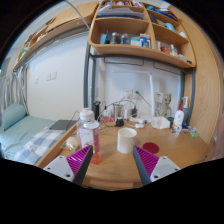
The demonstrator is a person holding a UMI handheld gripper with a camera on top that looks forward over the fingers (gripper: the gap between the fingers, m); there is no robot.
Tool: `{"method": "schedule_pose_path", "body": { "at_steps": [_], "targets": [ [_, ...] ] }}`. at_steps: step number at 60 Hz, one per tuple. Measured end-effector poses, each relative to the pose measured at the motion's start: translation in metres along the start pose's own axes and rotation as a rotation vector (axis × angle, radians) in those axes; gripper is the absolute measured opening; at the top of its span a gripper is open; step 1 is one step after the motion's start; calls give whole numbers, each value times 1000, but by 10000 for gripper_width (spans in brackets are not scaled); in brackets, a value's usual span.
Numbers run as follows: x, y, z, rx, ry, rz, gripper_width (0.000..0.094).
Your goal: Pour water
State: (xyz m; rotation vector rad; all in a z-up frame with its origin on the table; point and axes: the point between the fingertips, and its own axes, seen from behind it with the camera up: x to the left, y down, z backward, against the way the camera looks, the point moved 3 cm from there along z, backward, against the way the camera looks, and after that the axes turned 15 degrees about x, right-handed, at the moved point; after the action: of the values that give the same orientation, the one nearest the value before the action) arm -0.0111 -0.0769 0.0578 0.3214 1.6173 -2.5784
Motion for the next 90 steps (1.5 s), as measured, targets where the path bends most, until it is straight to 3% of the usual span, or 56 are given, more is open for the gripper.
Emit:
{"method": "schedule_pose_path", "body": {
  "at_steps": [2, 9, 30, 34, 39, 60, 73, 82, 90],
  "targets": [
    [43, 24, -23, -1, -16, -5, 831],
    [84, 26, -42, -14, -50, -3, 831],
    [106, 3, -103, -72, -15, 21, 827],
    [107, 0, -109, -85, -3, 20, 765],
    [113, -1, -116, -95, -14, 13, 625],
    [102, -5, -124, -80, 30, -39, 498],
    [94, -18, -117, -22, -49, -122, 495],
    [88, -46, -114, -21, -157, -354, 492],
    [90, -69, -118, -1, -321, -629, 492]
  ]
}}
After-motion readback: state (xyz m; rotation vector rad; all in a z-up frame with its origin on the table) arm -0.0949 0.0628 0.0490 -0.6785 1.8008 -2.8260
